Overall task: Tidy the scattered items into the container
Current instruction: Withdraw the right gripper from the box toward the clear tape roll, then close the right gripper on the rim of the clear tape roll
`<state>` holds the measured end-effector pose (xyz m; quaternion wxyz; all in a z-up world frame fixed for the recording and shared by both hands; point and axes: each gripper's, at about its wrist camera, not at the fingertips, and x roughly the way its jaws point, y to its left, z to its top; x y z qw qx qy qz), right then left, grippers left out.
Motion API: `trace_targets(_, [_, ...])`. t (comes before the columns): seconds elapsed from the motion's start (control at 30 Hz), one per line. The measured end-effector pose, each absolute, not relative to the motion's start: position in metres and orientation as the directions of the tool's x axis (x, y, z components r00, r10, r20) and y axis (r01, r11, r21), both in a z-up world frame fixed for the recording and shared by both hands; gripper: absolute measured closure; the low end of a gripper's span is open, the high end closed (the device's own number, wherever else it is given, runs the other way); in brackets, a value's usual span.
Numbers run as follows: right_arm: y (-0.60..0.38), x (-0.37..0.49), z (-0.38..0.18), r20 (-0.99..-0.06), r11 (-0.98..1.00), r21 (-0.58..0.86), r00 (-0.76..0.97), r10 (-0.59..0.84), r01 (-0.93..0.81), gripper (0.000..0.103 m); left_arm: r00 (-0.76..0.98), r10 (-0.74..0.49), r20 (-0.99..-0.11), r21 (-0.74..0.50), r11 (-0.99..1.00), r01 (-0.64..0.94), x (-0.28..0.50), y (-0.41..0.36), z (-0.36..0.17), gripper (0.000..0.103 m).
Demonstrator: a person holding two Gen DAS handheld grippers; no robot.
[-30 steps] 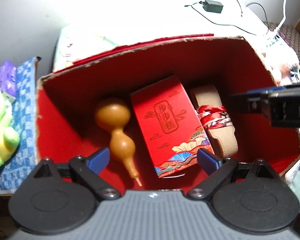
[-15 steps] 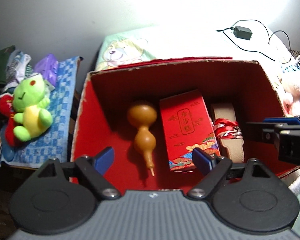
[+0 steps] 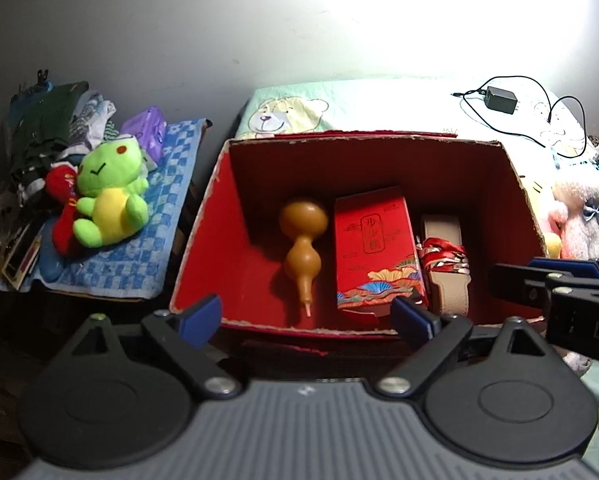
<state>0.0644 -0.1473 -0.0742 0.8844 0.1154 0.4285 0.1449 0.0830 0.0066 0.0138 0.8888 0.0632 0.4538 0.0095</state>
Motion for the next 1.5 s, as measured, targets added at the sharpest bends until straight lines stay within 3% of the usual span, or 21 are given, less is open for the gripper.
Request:
trace_targets(0.23, [-0.145,0.033,-0.079,-0.688,0.913,0.360,0.607,0.398,-0.191,0.064,0.625,0.058,-0.778,0.072,0.997,-0.002,0.046,0.026,0.021,0.006])
trace_targets(0.6, [-0.141,0.013,-0.125,-0.717,0.873,0.462,0.512,0.473,-0.158,0.064,0.583,0.037,-0.812,-0.028,0.994,-0.102,0.016,0.100,0.000,0.007])
trace_targets(0.73, [-0.127,0.011,-0.143,-0.737,0.863,0.483,0.463,0.492,-0.147,0.064,0.509,0.031,-0.860,-0.027,0.994,-0.106,0.013,0.121,-0.030,0.021])
trace_targets(1.03, [-0.100,0.019,-0.156,-0.768,0.865,0.487,0.412,0.491,-0.124,0.063,0.439,-0.024,-0.898,-0.051,0.998,-0.048,0.019,0.144,-0.065,0.025])
trace_targets(1.27, [-0.067,0.022,-0.163,-0.766,0.847,0.509,0.370,0.526,-0.150,0.062,0.352,-0.095,-0.931,-0.107,0.994,-0.015,0.036,0.161,-0.091,0.038])
trace_targets(1.43, [-0.049,0.029,-0.163,-0.767,0.849,0.505,0.371,0.524,-0.154,0.060,0.326,-0.142,-0.935,-0.134,0.990,0.047,0.046,0.163,-0.097,0.042])
trace_targets(1.5, [-0.040,0.031,-0.166,-0.774,0.848,0.507,0.353,0.526,-0.153,0.059,0.300,-0.153,-0.942,-0.133,0.987,0.085,0.049,0.158,-0.103,0.052])
